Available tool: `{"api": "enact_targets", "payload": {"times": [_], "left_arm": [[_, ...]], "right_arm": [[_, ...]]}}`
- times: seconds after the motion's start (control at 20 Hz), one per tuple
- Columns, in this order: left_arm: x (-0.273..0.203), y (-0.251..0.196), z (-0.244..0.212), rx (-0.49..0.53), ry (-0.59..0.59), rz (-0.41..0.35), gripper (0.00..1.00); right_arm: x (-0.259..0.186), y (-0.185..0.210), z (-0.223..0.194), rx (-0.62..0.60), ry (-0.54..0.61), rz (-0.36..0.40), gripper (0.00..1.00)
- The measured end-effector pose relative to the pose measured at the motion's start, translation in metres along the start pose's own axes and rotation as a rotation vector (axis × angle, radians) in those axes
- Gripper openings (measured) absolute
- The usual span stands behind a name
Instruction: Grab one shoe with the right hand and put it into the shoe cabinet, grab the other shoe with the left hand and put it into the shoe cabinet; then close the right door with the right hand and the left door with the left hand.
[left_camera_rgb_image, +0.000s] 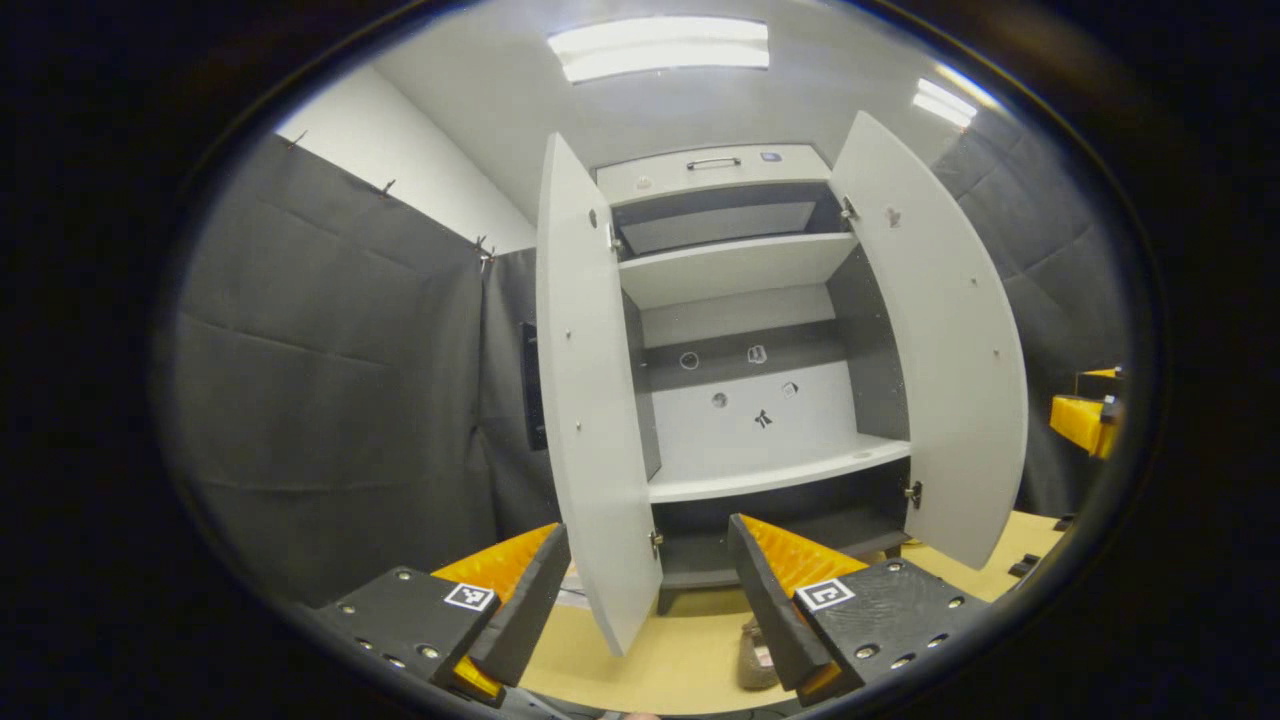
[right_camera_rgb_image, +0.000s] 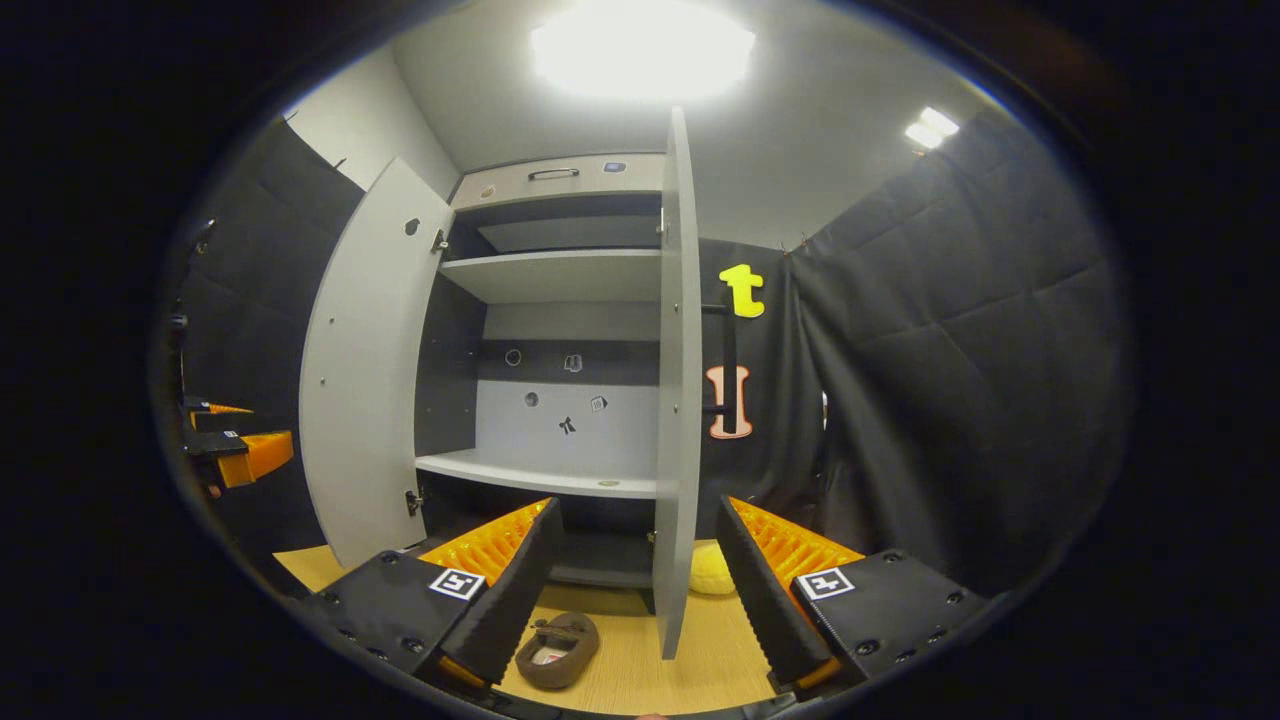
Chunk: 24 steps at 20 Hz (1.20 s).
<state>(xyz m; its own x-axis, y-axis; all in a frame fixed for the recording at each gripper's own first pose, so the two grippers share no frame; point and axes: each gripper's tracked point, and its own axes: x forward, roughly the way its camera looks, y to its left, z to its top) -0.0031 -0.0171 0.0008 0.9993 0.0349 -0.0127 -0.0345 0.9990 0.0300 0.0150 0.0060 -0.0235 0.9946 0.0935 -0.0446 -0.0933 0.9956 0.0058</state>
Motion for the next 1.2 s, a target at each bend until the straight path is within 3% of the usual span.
{"api": "enact_targets", "payload": {"times": [0.1, 0.2, 0.25, 0.3, 0.55, 0.6, 0.65, 0.8, 0.9, 0.95, 1.0, 1.05, 1.2], "left_arm": [[-0.001, -0.004, -0.001, 0.004, 0.000, 0.012, 0.88], [-0.004, -0.005, -0.002, 0.015, -0.001, 0.029, 0.97], [-0.006, -0.006, -0.002, 0.015, 0.000, 0.036, 0.88], [-0.008, -0.007, -0.003, 0.011, -0.001, 0.041, 0.97], [-0.001, -0.003, -0.006, 0.009, 0.001, 0.058, 0.97], [0.003, -0.001, -0.008, 0.010, 0.000, 0.058, 0.93], [0.006, 0.001, -0.010, 0.010, 0.002, 0.060, 0.97], [0.015, 0.013, -0.017, -0.002, 0.010, 0.080, 0.88], [0.020, 0.022, -0.024, -0.007, 0.020, 0.086, 0.93], [0.022, 0.027, -0.026, -0.003, 0.025, 0.093, 0.88], [0.025, 0.032, -0.031, 0.001, 0.031, 0.101, 0.93], [0.027, 0.037, -0.034, 0.004, 0.036, 0.108, 0.88], [0.033, 0.051, -0.042, 0.010, 0.051, 0.129, 0.93]], "right_arm": [[0.006, 0.009, -0.012, 0.018, 0.021, 0.038, 0.97], [0.011, 0.021, -0.025, 0.036, 0.044, 0.081, 0.97], [0.014, 0.027, -0.031, 0.039, 0.060, 0.099, 0.97], [0.017, 0.034, -0.038, 0.041, 0.077, 0.118, 0.96], [0.039, 0.069, -0.070, 0.039, 0.164, 0.191, 0.97], [0.046, 0.073, -0.078, 0.042, 0.185, 0.197, 0.96], [0.050, 0.077, -0.090, 0.037, 0.212, 0.188, 0.96], [0.065, 0.093, -0.125, 0.012, 0.306, 0.195, 0.98], [0.071, 0.105, -0.150, 0.003, 0.373, 0.213, 0.97], [0.073, 0.112, -0.161, 0.004, 0.403, 0.227, 0.98], [0.076, 0.118, -0.172, 0.006, 0.433, 0.238, 0.98], [0.079, 0.123, -0.183, 0.003, 0.460, 0.247, 0.98], [0.088, 0.134, -0.212, -0.018, 0.530, 0.265, 0.98]]}}
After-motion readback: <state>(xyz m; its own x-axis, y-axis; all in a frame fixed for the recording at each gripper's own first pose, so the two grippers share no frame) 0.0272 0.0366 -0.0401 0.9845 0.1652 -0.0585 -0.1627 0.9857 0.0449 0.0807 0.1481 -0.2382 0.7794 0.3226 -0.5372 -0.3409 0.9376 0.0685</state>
